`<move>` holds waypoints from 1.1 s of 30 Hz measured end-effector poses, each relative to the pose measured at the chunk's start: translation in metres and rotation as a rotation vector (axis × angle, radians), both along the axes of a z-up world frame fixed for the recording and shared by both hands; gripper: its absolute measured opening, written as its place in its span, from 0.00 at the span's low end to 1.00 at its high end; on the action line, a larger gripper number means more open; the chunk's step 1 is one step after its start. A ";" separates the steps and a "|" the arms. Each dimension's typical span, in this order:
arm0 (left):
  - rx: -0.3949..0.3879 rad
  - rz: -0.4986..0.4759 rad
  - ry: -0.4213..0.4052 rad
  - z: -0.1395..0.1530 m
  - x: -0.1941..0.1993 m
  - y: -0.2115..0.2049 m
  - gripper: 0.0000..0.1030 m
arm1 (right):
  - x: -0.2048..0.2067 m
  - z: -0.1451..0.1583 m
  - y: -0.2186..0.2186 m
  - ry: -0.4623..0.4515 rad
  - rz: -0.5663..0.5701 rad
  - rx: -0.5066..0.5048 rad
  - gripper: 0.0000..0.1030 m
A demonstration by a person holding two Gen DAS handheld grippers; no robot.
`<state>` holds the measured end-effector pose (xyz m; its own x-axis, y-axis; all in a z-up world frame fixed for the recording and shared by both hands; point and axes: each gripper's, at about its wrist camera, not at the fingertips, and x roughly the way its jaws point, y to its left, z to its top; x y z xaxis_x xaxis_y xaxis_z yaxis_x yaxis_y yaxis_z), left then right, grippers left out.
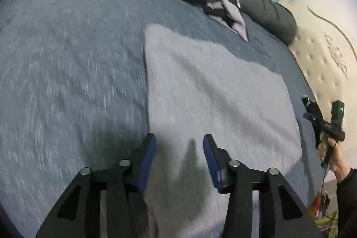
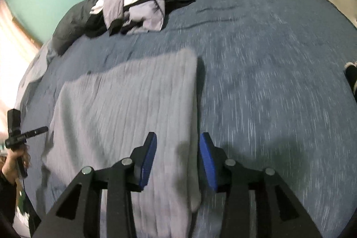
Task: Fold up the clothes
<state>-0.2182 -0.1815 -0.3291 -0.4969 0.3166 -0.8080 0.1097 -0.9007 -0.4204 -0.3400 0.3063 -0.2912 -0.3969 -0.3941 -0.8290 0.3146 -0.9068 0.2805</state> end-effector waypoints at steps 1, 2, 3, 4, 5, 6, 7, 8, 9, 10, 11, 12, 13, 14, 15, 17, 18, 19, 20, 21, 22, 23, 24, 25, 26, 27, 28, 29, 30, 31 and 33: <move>-0.002 0.006 0.000 -0.001 -0.009 -0.003 0.47 | -0.008 -0.002 -0.003 0.003 -0.001 0.020 0.50; -0.004 0.012 0.001 -0.002 -0.018 -0.006 0.47 | -0.015 -0.006 -0.004 0.007 -0.001 0.041 0.50; -0.005 0.017 0.001 -0.003 -0.028 -0.009 0.47 | -0.024 -0.009 -0.006 0.007 -0.004 0.054 0.50; -0.007 0.023 0.002 -0.005 -0.037 -0.013 0.47 | -0.032 -0.012 -0.007 0.008 -0.016 0.060 0.50; -0.010 0.028 0.003 -0.005 -0.045 -0.016 0.47 | -0.038 -0.014 -0.008 0.010 -0.031 0.063 0.51; -0.014 0.030 0.005 -0.006 -0.052 -0.020 0.47 | -0.044 -0.015 -0.008 0.013 -0.046 0.066 0.52; -0.018 0.033 0.007 -0.006 -0.060 -0.023 0.47 | -0.051 -0.016 -0.007 0.017 -0.065 0.066 0.55; -0.023 0.034 0.014 -0.006 -0.067 -0.026 0.47 | -0.057 -0.016 -0.007 0.023 -0.074 0.061 0.58; -0.031 0.034 0.027 -0.004 -0.072 -0.029 0.47 | -0.063 -0.016 -0.007 0.030 -0.077 0.054 0.58; -0.033 0.034 0.036 -0.005 -0.079 -0.031 0.47 | -0.068 -0.017 -0.009 0.034 -0.073 0.059 0.58; -0.030 0.033 0.038 -0.006 -0.086 -0.033 0.47 | -0.074 -0.019 -0.012 0.037 -0.065 0.070 0.58; -0.027 0.036 0.037 -0.009 -0.092 -0.036 0.47 | -0.080 -0.021 -0.015 0.039 -0.057 0.081 0.58; -0.023 0.042 0.033 -0.012 -0.098 -0.039 0.47 | -0.086 -0.023 -0.018 0.041 -0.049 0.100 0.58; -0.022 0.048 0.031 -0.014 -0.103 -0.041 0.47 | -0.092 -0.026 -0.021 0.042 -0.042 0.123 0.58; -0.025 0.053 0.030 -0.017 -0.105 -0.043 0.47 | -0.096 -0.028 -0.023 0.051 -0.035 0.138 0.58; -0.028 0.058 0.031 -0.021 -0.111 -0.045 0.47 | -0.103 -0.031 -0.025 0.067 -0.027 0.151 0.58; -0.023 0.051 0.032 -0.023 -0.114 -0.045 0.47 | -0.107 -0.034 -0.026 0.063 -0.027 0.154 0.58; -0.024 0.044 0.033 -0.025 -0.117 -0.044 0.47 | -0.109 -0.036 -0.027 0.061 -0.026 0.149 0.54; -0.024 0.038 0.034 -0.027 -0.118 -0.044 0.47 | -0.112 -0.038 -0.028 0.058 -0.018 0.137 0.44; -0.016 0.034 0.035 -0.029 -0.120 -0.044 0.47 | -0.114 -0.040 -0.029 0.056 -0.009 0.128 0.40; -0.009 0.029 0.036 -0.030 -0.121 -0.045 0.47 | -0.115 -0.041 -0.031 0.055 -0.001 0.122 0.33; -0.004 0.026 0.038 -0.031 -0.122 -0.045 0.46 | -0.116 -0.042 -0.033 0.054 0.010 0.117 0.24; -0.002 0.023 0.041 -0.031 -0.122 -0.044 0.40 | -0.116 -0.043 -0.035 0.052 0.024 0.113 0.20; 0.001 0.020 0.045 -0.031 -0.123 -0.044 0.36 | -0.115 -0.042 -0.036 0.059 0.031 0.107 0.12; -0.003 0.017 0.049 -0.030 -0.123 -0.043 0.25 | -0.114 -0.041 -0.037 0.070 0.034 0.100 0.08; -0.015 0.014 0.056 -0.028 -0.122 -0.042 0.11 | -0.112 -0.036 -0.037 0.092 0.032 0.094 0.03; -0.030 0.013 0.065 -0.025 -0.120 -0.041 0.05 | -0.109 -0.030 -0.036 0.121 0.028 0.088 0.03; -0.040 0.012 0.076 -0.022 -0.118 -0.040 0.04 | -0.106 -0.024 -0.034 0.150 0.023 0.082 0.02; -0.045 0.015 0.090 -0.017 -0.115 -0.041 0.04 | -0.104 -0.018 -0.033 0.178 0.019 0.076 0.02; -0.049 0.020 0.107 -0.012 -0.113 -0.042 0.04 | -0.101 -0.012 -0.031 0.207 0.014 0.070 0.02; -0.051 0.033 0.134 -0.002 -0.109 -0.045 0.03 | -0.097 0.000 -0.027 0.260 0.001 0.063 0.02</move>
